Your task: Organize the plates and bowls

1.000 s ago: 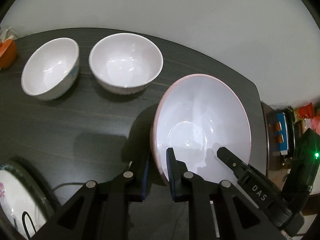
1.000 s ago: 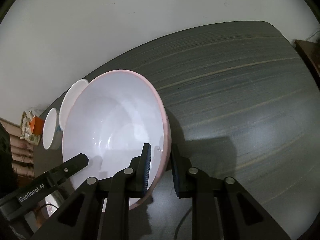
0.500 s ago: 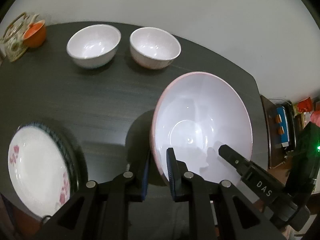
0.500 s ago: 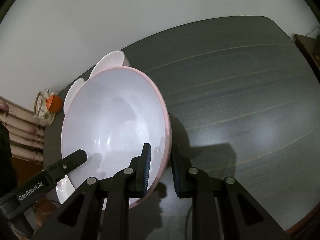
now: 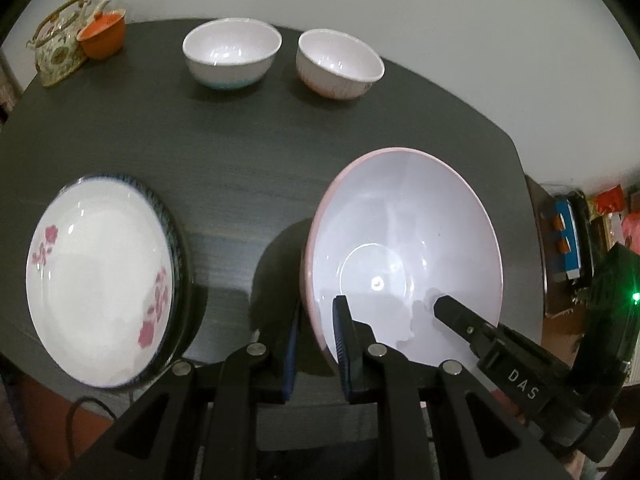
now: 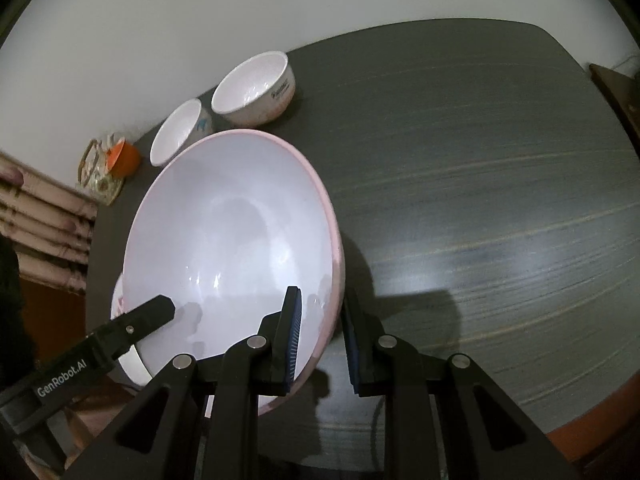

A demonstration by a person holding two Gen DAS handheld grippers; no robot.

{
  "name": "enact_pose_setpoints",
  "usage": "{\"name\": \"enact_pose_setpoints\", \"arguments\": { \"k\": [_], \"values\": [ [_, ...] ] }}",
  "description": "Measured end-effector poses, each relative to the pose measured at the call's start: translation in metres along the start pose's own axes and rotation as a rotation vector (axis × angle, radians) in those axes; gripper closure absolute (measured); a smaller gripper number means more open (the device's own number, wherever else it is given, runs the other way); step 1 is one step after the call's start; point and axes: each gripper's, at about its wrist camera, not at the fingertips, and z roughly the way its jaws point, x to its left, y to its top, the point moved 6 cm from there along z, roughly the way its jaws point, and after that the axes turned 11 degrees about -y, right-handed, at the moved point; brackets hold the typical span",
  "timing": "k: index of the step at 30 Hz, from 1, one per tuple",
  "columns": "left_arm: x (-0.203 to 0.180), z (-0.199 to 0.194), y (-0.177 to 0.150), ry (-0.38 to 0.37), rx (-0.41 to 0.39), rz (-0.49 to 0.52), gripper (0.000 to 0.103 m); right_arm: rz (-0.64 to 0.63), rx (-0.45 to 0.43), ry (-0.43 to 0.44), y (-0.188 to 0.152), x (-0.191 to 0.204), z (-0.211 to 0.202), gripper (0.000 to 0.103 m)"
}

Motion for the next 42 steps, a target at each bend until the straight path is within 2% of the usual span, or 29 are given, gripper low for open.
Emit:
{"name": "enact_pose_setpoints", "arguments": {
  "k": [13, 29, 42],
  "values": [
    [0.012, 0.015, -0.021, 0.016, 0.050, -0.001, 0.087, -0.021, 0.057, -0.023, -0.044, -0.003, 0.011, 0.083],
    [0.011, 0.027, -0.028, 0.019, 0.075, 0.010, 0.087, -0.009, 0.089, -0.035, -0.053, -0.007, 0.022, 0.082],
    [0.011, 0.032, -0.029, 0.027, 0.075, 0.012, 0.087, 0.008, 0.106, -0.006, -0.056, -0.012, 0.027, 0.081]
  ]
}}
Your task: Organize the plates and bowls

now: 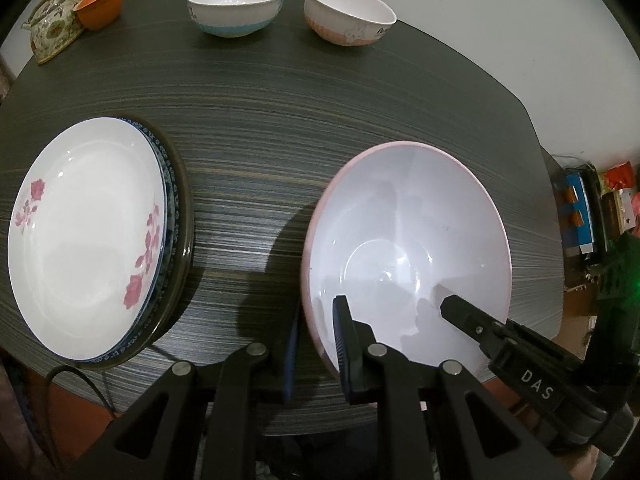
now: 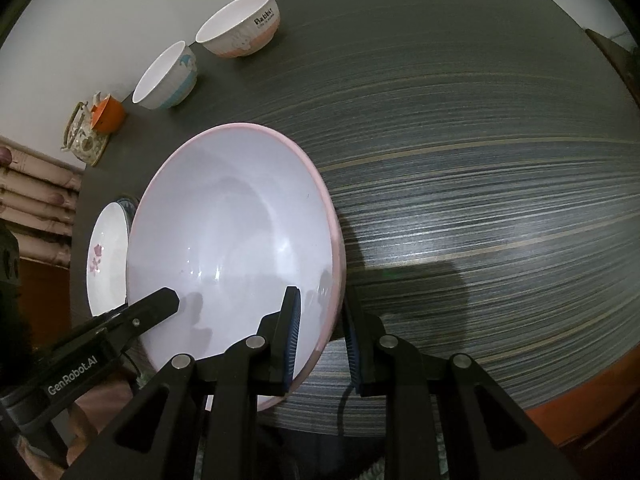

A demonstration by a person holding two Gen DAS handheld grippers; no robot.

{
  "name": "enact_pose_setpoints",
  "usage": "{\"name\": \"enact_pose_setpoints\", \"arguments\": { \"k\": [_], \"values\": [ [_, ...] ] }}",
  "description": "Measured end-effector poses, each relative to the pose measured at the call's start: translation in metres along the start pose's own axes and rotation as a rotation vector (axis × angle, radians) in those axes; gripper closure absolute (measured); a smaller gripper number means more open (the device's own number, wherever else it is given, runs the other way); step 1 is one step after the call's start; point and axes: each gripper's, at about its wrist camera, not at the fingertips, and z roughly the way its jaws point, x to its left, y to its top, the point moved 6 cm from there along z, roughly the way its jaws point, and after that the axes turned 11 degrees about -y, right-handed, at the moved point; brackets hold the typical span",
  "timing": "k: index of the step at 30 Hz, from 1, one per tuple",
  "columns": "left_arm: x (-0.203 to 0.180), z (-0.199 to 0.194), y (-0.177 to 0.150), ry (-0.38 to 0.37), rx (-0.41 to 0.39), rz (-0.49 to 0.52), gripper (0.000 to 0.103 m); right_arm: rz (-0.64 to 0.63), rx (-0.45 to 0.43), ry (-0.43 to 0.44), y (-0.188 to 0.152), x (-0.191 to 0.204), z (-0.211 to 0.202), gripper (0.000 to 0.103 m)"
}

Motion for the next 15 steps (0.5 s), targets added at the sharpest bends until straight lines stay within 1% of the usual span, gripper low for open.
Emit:
{"name": "enact_pose_setpoints", "arguments": {
  "k": [10, 15],
  "values": [
    [0.0032, -0.0021, 0.0014, -0.005, -0.007, -0.003, 0.087, 0.007, 0.005, 0.011, 0.0013, -0.0015, -0.0014, 0.081],
    [0.0077, -0.0042, 0.0014, -0.004, -0.015, -0.016, 0.086, 0.008, 0.006, 0.018, 0.0011, -0.0004, -0.0012, 0.077]
  ]
}}
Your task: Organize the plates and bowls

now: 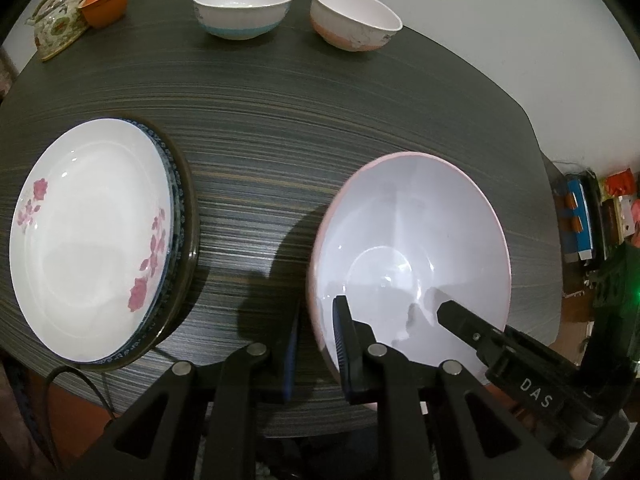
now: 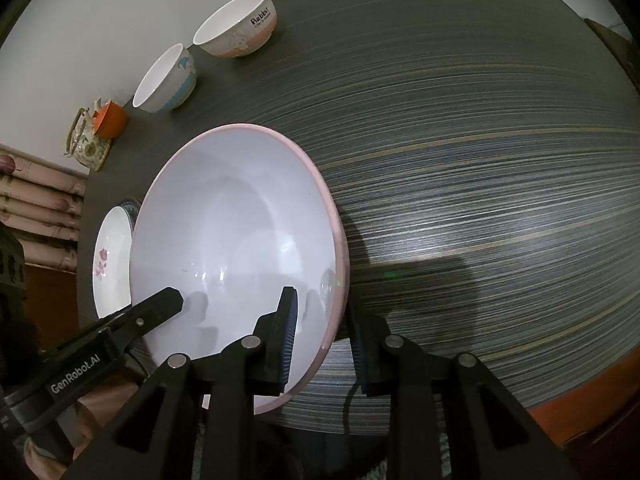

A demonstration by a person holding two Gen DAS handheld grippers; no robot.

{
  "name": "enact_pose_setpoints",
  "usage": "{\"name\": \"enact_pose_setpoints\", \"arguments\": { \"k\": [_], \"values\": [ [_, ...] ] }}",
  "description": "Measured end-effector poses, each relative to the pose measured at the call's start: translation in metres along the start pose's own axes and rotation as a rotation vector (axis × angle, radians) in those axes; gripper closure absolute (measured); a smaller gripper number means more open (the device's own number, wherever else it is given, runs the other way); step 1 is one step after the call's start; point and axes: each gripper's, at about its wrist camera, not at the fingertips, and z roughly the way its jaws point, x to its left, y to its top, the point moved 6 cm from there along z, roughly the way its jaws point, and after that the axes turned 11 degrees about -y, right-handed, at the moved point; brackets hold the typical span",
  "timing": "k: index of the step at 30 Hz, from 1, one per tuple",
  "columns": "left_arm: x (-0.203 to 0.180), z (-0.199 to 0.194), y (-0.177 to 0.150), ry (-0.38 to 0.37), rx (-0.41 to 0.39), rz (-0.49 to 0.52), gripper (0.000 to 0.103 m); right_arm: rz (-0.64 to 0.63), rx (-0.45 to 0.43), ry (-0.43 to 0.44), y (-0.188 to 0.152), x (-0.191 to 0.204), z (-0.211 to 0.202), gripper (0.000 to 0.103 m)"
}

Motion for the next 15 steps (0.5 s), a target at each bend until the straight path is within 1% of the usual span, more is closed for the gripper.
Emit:
{"name": "enact_pose_setpoints", "arguments": {
  "k": [6, 10, 12, 13, 15],
  "values": [
    [0.0058, -0.0013, 0.0014, -0.004, -0.002, -0.010, 0.084, -0.002, -0.014, -0.004, 0.0009, -0.0003, -0.0027, 0.065],
    [0.0023, -0.0013, 0.0034, 0.000, -0.006, -0.011, 0.082, 0.000, -0.021, -0.014, 0.0038, 0.0018, -0.0039, 0.062],
    [0.0010, -0.0031, 0.0034, -0.002, -0.015, -0.009, 0.080, -0.001, -0.029, -0.021, 0.0059, 0.0024, -0.0054, 0.060],
    [0.0016, -0.0044, 0.0039, 0.003, -0.021, -0.010, 0.077, -0.002, -0.032, -0.023, 0.0070, 0.0023, -0.0060, 0.059],
    [0.0035, -0.0064, 0.0052, 0.005, -0.029, -0.015, 0.073, -0.008, -0.043, -0.029, 0.0093, 0.0030, -0.0081, 0.054]
  ]
}}
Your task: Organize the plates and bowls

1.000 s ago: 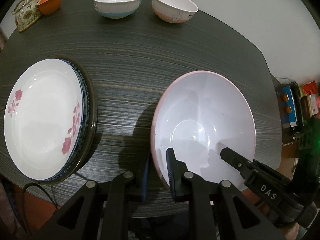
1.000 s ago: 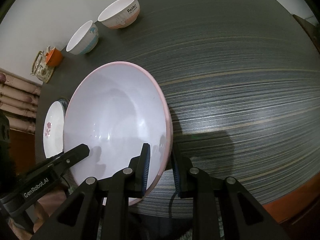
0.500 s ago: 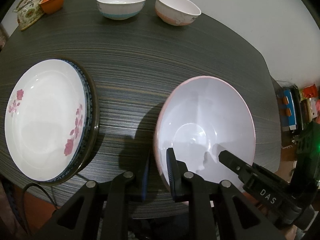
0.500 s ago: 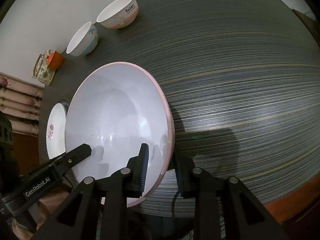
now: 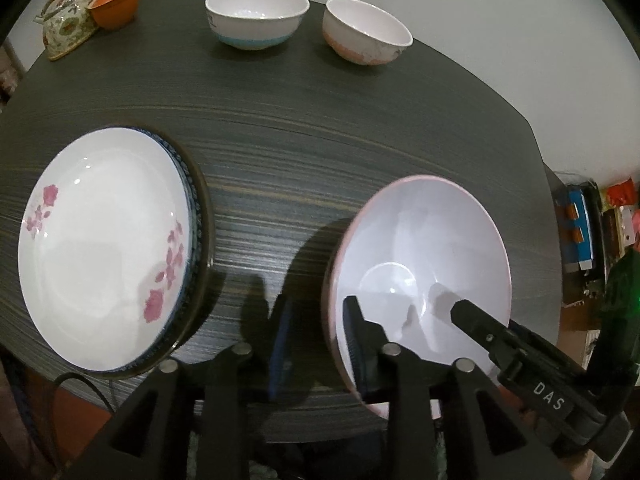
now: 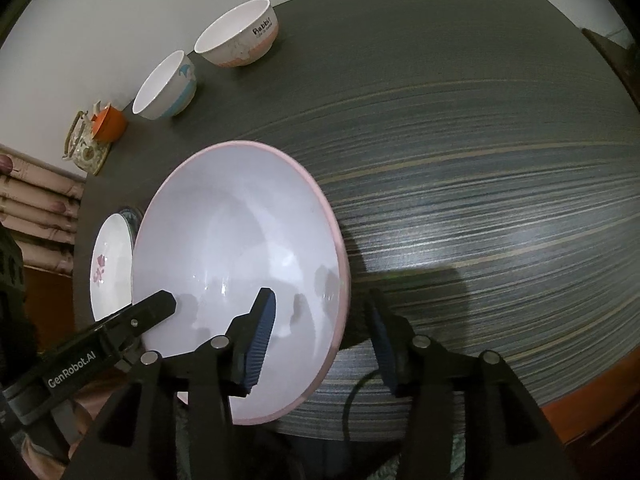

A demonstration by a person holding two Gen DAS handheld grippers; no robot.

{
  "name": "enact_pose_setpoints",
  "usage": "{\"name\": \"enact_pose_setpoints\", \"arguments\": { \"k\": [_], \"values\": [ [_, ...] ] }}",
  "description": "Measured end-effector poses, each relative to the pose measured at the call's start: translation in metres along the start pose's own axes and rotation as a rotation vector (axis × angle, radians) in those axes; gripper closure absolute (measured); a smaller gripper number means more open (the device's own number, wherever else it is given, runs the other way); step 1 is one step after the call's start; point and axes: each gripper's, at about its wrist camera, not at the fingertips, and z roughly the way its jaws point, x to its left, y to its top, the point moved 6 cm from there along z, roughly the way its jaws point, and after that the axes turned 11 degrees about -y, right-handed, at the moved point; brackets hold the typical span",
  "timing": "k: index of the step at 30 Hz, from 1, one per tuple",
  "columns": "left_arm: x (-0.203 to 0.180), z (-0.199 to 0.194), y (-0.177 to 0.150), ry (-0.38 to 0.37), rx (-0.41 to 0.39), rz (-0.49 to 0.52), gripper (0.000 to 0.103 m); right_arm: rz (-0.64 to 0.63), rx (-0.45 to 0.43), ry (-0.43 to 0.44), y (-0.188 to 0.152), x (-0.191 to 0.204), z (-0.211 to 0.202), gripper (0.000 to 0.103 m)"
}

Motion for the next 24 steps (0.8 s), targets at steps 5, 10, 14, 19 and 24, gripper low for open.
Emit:
{"name": "enact_pose_setpoints", "arguments": {
  "k": [5, 10, 14, 19, 24],
  "values": [
    [0.002, -0.006, -0.001, 0.004, -0.019, -0.016, 0.068, -0.014, -0.028, -0.011, 0.006, 0.003, -0.005, 0.050],
    [0.002, -0.011, 0.002, 0.006, -0.038, -0.011, 0.061, -0.032, -0.056, -0.020, 0.014, 0.008, -0.012, 0.049],
    [0.007, -0.013, 0.005, 0.015, -0.041, -0.017, 0.057, -0.043, -0.075, -0.022, 0.019, 0.012, -0.017, 0.048],
    [0.012, -0.016, 0.008, -0.005, -0.036, -0.032, 0.056, -0.068, -0.101, -0.028, 0.027, 0.018, -0.022, 0.047],
    [0.007, -0.024, 0.017, -0.031, -0.057, -0.025, 0.056, -0.081, -0.113, -0.032, 0.035, 0.025, -0.026, 0.046]
  ]
}}
